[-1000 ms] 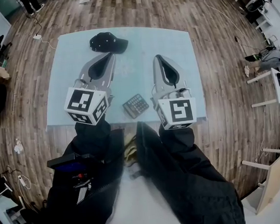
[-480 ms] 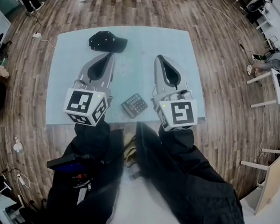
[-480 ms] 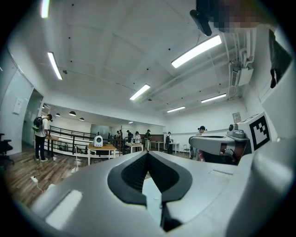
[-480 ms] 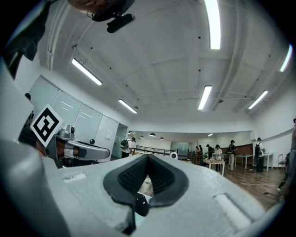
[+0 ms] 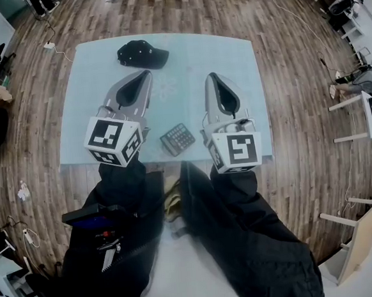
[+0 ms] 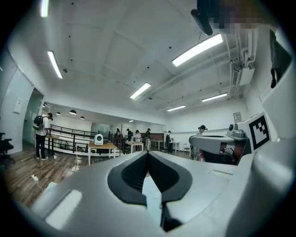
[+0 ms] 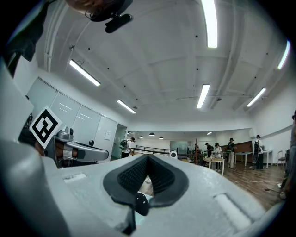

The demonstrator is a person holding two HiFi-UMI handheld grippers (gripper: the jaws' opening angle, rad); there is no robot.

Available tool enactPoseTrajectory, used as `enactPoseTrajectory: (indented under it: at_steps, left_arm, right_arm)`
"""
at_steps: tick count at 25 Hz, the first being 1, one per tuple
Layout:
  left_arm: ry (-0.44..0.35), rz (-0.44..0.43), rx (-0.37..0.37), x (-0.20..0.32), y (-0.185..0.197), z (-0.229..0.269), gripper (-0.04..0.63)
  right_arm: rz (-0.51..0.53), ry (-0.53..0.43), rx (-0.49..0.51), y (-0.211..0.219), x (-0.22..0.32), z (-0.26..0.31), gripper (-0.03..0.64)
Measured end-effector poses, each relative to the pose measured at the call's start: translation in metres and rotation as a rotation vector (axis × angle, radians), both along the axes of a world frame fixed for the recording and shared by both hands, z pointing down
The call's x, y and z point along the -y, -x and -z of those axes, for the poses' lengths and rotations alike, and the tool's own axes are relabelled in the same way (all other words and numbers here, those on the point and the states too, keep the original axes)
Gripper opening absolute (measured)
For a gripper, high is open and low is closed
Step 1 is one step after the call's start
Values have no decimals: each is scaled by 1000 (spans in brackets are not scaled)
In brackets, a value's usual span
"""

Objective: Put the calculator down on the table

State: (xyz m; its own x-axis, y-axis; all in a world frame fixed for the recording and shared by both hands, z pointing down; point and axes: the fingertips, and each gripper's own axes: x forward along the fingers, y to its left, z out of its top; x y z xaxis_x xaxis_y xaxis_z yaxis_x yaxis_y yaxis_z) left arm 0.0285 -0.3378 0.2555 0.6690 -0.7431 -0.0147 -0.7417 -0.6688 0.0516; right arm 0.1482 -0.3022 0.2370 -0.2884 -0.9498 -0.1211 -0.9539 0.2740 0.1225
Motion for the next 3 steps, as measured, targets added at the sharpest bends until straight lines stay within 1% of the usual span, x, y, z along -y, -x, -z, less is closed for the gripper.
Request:
enactPoseTrajectory:
  at_steps: [3]
  left_arm:
    - [6, -4, 3, 1, -3, -2, 2]
  right_arm:
    - [1, 7, 12, -2, 1, -3, 0]
